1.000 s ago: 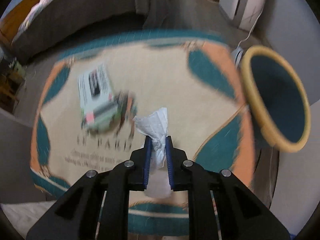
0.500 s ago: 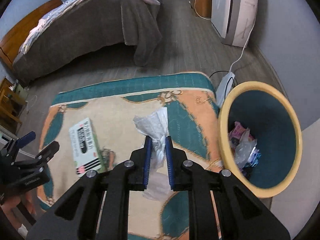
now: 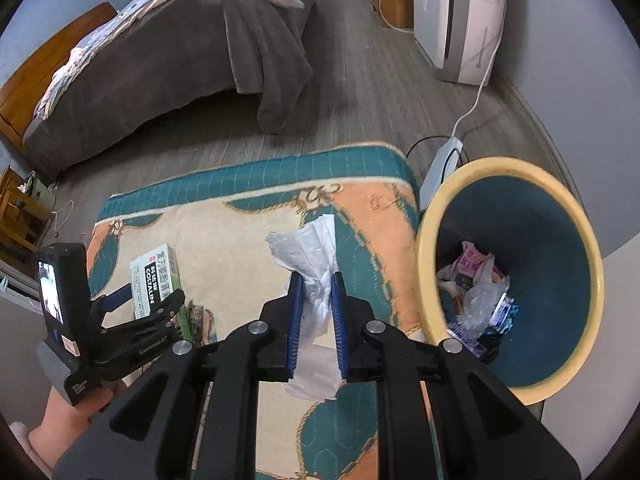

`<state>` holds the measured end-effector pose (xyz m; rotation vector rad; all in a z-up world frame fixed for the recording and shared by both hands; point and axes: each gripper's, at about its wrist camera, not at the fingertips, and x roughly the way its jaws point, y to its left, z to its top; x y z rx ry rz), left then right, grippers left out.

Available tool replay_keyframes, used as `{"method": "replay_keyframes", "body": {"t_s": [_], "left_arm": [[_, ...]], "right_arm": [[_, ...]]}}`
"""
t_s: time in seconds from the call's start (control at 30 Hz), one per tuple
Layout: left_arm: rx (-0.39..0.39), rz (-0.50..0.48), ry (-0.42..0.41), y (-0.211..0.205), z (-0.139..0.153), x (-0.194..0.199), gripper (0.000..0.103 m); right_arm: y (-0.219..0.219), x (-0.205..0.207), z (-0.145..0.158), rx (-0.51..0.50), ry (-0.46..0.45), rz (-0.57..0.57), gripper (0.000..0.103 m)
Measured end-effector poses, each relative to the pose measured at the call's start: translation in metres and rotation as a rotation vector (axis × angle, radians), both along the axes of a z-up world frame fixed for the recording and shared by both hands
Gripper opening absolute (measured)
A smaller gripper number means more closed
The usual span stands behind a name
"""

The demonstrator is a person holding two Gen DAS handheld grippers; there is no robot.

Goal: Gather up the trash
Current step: 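Grasp the white tissue with the right tool while the left tool grasps the COLTALIN box, then carry the tissue and medicine box over the wastebasket with both tools, then open both tools to drop the tissue and box into the wastebasket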

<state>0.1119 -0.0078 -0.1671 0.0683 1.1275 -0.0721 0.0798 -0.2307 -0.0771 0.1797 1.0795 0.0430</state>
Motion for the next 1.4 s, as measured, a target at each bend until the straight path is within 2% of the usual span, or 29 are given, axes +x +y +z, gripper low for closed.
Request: {"method": "replay_keyframes", "body": {"t_s": [0.03,0.27,0.4,0.53,0.63,0.73,0.9,0.97,1.03,1.1,1.27,1.4], "left_arm": [[0.009,-0.019,-0.008,-0.002,0.002,-0.002,0.079],[0.036,-0.127,-0.103,-0.036,0.031,-0.008,0.077],[0.006,-0.197,-0.149,-0.070,0.052,-0.011,0.077],[-0.064,-0.276,-0.166,-0.115,0.070,-0.019,0.077],[-0.104,-0.372,-0.164,-0.159,0.080,-0.028,0.077],[-0.129,-0.464,-0.170,-0.200,0.088,-0.036,0.077],[-0.124,-0.566,-0.163,-0.260,0.087,-0.036,0.077],[-0.133,-0.604,-0.155,-0.279,0.086,-0.032,0.078],[-0.108,-0.616,-0.159,-0.288,0.085,-0.030,0.079],[-0.103,-0.611,-0.171,-0.288,0.087,-0.030,0.084],[-0.132,-0.577,-0.159,-0.265,0.105,-0.034,0.086],[-0.148,-0.568,-0.192,-0.241,0.135,-0.051,0.093]], "right_arm": [[-0.004,0.000,0.002,0.004,-0.007,-0.006,0.014],[-0.047,-0.005,0.019,0.026,-0.046,-0.087,0.014],[-0.083,-0.010,0.026,0.023,-0.065,-0.154,0.014],[-0.124,-0.018,0.030,0.019,-0.080,-0.232,0.014],[-0.156,-0.025,0.029,0.014,-0.081,-0.287,0.014],[-0.182,-0.031,0.024,0.015,-0.075,-0.334,0.014],[-0.213,-0.035,0.011,0.021,-0.060,-0.374,0.014],[-0.223,-0.037,0.010,0.053,-0.069,-0.401,0.019],[-0.233,-0.040,0.012,0.091,-0.083,-0.433,0.032],[-0.237,-0.042,0.014,0.114,-0.101,-0.447,0.042],[-0.228,-0.046,0.024,0.085,-0.092,-0.407,0.046],[-0.215,-0.063,0.044,0.021,-0.079,-0.361,0.058]]}}
